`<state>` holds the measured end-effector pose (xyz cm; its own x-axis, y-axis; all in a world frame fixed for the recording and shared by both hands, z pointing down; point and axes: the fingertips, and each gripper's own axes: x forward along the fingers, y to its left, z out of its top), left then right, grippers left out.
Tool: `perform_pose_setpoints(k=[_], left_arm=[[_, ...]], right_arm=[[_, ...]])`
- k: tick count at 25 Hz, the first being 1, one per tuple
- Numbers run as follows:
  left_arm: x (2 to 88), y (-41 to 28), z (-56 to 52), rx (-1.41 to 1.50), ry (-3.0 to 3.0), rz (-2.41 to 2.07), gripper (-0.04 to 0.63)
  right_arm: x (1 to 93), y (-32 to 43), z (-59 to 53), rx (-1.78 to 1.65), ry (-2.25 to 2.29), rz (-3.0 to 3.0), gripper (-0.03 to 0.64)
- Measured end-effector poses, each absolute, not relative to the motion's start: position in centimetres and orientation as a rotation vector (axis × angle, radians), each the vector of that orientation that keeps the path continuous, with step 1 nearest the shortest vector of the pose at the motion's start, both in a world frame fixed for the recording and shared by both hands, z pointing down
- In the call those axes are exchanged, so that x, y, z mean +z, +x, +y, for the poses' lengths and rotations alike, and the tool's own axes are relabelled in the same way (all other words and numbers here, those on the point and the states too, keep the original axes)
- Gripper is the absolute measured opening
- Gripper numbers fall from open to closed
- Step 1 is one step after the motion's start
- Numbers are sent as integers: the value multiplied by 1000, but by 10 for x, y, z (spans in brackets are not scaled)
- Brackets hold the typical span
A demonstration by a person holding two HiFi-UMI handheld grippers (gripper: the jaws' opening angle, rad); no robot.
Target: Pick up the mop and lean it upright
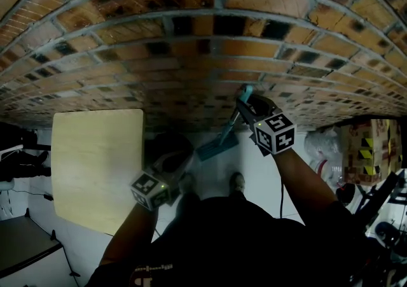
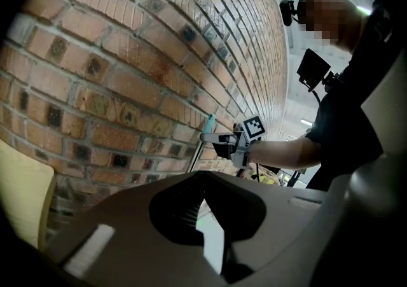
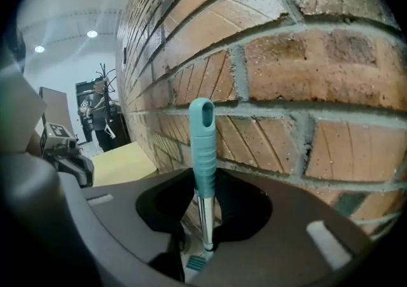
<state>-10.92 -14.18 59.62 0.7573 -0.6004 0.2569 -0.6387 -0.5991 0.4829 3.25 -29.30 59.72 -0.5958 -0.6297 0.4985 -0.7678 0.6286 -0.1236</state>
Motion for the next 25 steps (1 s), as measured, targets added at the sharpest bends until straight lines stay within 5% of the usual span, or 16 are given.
perform_pose_setpoints(k=[25], left_arm=[[538, -81, -151, 31, 2508, -880, 0]], right_arm=[[449, 46, -264, 409, 1058, -2551, 114]])
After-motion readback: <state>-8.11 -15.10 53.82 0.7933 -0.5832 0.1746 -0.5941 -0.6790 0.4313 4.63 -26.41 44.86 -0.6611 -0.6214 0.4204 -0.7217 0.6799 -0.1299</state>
